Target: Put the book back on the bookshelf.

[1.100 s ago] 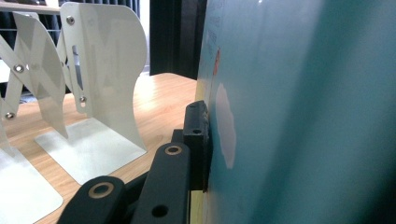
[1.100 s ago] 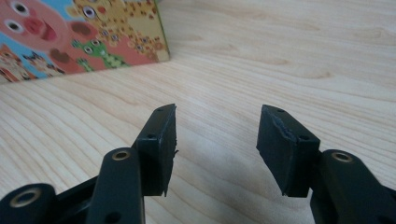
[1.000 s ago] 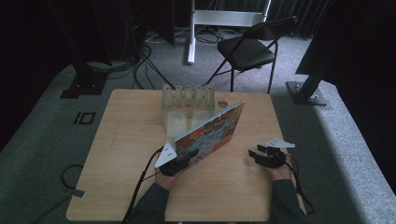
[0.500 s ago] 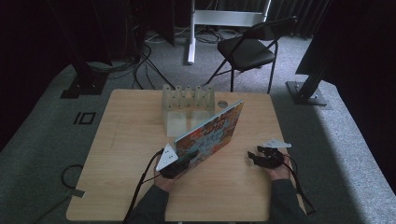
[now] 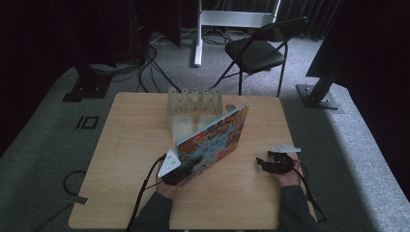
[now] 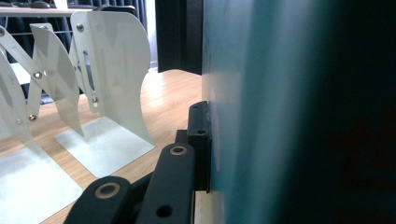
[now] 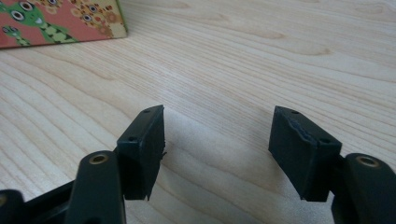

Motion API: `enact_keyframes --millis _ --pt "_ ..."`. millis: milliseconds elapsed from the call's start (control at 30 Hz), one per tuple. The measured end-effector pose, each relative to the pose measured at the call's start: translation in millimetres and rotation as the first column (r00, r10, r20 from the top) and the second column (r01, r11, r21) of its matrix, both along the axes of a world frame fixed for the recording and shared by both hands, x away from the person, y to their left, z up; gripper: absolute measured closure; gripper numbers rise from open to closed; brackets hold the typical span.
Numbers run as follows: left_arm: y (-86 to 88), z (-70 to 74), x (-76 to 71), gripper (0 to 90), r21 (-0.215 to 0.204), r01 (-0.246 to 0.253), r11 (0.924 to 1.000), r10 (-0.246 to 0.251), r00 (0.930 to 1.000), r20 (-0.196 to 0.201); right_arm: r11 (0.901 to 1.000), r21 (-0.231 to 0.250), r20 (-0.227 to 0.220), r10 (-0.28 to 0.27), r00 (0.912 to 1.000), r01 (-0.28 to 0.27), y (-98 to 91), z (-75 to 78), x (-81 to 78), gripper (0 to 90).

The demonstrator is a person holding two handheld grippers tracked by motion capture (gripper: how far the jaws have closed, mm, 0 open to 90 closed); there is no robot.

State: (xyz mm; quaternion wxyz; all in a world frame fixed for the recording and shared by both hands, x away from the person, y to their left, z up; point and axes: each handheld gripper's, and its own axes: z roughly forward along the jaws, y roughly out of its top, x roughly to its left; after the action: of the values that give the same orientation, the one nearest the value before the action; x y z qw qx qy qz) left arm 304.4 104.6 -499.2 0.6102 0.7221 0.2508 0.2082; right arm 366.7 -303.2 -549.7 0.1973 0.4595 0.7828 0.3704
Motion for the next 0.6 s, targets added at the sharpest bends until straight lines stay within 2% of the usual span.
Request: enact_keyframes --millis 400,600 --pt "11.1 1.5 -1.8 81.0 -0.013 -0.017 0.9998 0.017 0.9998 -0.011 1.0 0.0 -0.012 -0.002 0.9999 0.002 0.2 -0.5 1.6 30.5" --pt "17.0 3.7 -2.4 81.0 -0.007 -0.022 0.9997 0.022 0.9996 -0.016 0.9992 -0.039 -0.007 -0.01 0.9999 0.01 4.4 -1.0 1.9 24.9"
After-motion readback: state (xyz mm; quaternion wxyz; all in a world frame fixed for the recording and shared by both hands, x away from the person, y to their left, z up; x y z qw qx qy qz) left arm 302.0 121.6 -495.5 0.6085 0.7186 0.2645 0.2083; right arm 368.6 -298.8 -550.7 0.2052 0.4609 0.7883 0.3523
